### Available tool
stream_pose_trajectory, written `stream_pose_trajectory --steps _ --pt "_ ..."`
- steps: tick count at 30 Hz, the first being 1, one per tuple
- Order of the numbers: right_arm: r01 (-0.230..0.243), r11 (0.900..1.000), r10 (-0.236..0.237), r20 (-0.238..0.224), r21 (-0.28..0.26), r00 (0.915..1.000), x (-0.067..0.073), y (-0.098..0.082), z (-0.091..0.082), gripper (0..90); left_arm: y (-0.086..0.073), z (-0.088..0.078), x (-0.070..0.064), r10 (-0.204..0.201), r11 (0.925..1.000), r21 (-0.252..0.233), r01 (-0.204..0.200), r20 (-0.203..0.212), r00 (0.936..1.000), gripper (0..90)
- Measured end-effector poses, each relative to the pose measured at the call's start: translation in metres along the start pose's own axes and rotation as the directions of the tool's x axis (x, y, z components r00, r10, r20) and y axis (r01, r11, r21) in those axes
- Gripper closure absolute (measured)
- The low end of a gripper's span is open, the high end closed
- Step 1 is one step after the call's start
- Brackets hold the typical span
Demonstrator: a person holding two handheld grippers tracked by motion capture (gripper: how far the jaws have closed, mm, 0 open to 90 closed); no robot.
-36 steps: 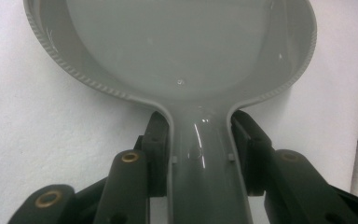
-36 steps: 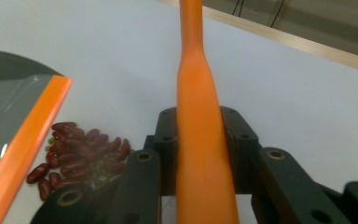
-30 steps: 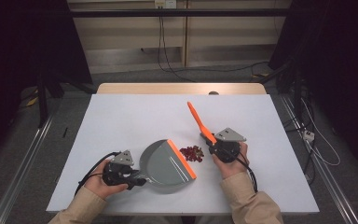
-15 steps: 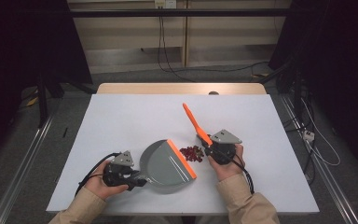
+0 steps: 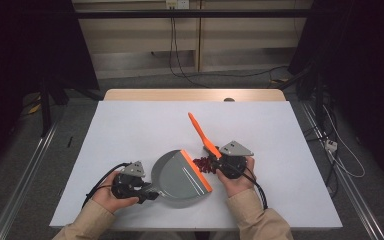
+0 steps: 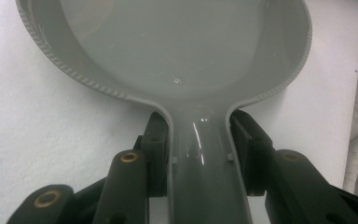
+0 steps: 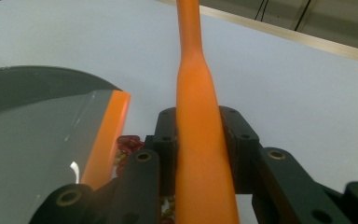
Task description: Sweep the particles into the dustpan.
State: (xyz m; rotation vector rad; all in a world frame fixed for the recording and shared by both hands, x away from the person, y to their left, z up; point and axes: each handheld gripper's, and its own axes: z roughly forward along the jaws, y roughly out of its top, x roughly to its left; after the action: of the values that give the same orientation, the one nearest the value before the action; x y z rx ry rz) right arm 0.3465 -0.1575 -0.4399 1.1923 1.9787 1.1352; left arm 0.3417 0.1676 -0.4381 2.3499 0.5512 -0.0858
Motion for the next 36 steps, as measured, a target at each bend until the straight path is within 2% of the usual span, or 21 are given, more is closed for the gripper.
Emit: stream_pose_trajectory --steps 6,10,11,13,15,22,30,36 --pt "-0.004 1.000 0.004 -0.018 -0.008 0.9998 0.006 0.000 0.002 70.8 0.003 0.001 0.000 0.002 0.9999 0.011 -0.002 -0.002 1.0000 62.5" --pt "-0.028 0.999 0.028 -0.032 -0.015 0.9991 0.009 0.000 0.001 70.8 0.004 0.003 -0.001 -0.011 0.9999 0.006 0.011 0.012 0.9999 62.4" --pt "-0.027 1.000 0.027 -0.026 -0.015 0.9993 0.011 0.000 0.001 70.8 0.004 0.003 0.000 0.001 0.9999 0.014 -0.001 0.013 0.9999 62.5" --pt "-0.025 1.000 0.024 -0.032 -0.018 0.9992 0.013 0.000 0.001 70.8 0.005 0.003 -0.001 -0.006 0.9999 0.015 0.006 0.004 1.0000 62.5" --pt "-0.028 0.999 0.027 -0.035 -0.019 0.9990 0.016 0.000 0.001 70.7 0.005 0.004 -0.001 -0.013 0.9999 0.007 0.013 0.015 0.9998 62.4" --pt "-0.037 0.999 0.035 -0.055 -0.027 0.9978 0.022 -0.001 0.001 70.7 0.006 0.005 -0.001 -0.011 0.9998 0.016 0.011 0.012 0.9999 62.5" --pt "-0.074 0.996 0.070 -0.098 -0.039 0.9927 0.031 0.000 0.002 70.8 0.006 0.005 -0.001 -0.020 0.9997 0.010 0.020 0.014 0.9997 62.5" --pt "-0.072 0.996 0.067 -0.098 -0.052 0.9929 0.038 0.001 0.004 70.8 0.006 0.005 -0.001 -0.023 0.9997 0.007 0.023 0.013 0.9997 62.5"
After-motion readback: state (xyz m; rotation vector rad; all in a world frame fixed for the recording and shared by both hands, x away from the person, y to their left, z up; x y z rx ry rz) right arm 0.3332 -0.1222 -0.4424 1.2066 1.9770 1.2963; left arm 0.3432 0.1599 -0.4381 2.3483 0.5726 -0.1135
